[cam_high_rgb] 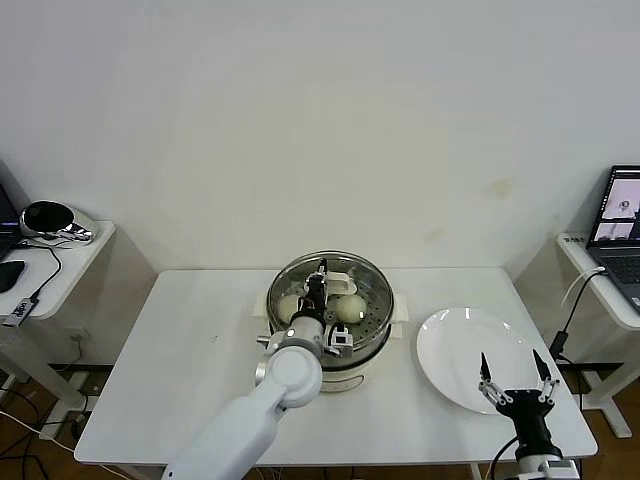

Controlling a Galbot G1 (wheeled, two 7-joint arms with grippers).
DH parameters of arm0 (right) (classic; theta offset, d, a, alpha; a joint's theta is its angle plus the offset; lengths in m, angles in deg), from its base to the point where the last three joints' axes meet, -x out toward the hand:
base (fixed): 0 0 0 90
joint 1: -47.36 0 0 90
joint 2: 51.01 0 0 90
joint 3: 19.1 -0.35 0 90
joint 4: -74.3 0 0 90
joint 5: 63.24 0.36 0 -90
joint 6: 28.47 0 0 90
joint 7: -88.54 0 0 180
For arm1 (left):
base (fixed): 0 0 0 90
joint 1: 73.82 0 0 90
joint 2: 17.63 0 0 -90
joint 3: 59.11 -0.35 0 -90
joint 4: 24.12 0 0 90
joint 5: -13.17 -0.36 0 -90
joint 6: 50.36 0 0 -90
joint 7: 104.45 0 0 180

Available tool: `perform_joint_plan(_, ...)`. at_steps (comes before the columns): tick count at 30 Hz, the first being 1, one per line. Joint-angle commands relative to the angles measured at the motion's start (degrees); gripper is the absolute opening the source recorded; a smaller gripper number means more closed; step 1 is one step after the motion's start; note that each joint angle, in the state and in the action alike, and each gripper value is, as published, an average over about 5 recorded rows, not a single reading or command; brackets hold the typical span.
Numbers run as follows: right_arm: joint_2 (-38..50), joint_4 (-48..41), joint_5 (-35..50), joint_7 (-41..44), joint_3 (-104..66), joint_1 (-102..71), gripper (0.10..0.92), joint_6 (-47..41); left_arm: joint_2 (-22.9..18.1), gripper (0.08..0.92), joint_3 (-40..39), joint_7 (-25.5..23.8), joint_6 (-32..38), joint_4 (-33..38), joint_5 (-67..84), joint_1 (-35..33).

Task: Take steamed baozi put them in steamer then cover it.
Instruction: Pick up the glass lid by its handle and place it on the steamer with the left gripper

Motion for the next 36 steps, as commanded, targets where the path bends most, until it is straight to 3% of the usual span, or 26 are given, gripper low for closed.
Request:
perform_joint_plan(1,-0.11,-0.11,-0.23,0.00,0.20,0.00,0.823,0.05,-0.30,0.152,0.05,-0.69,-0.22,0.79,-0.56,-0.51)
perform_joint_plan(23,-0.07,-0.24,-0.54,0.07,0.89,0.00,0.823,0.05,-1.04,0.168,0.83,-0.83,0.24,3.01,-0.23,-2.32)
perform_joint_plan(30,-0.02,-0.11,-0.92,0.06,1.13,-0.10,0.823,-0.04,1.21,0.357,2.27,-0.41,0.35,10.81,1.47,-7.32)
perform_joint_plan(36,0.27,0.03,-1.04,0.07,1.22,-0.44,0.823,-0.02,6.28,0.530,6.13,1.19,1.94,20.93,6.04,-17.20)
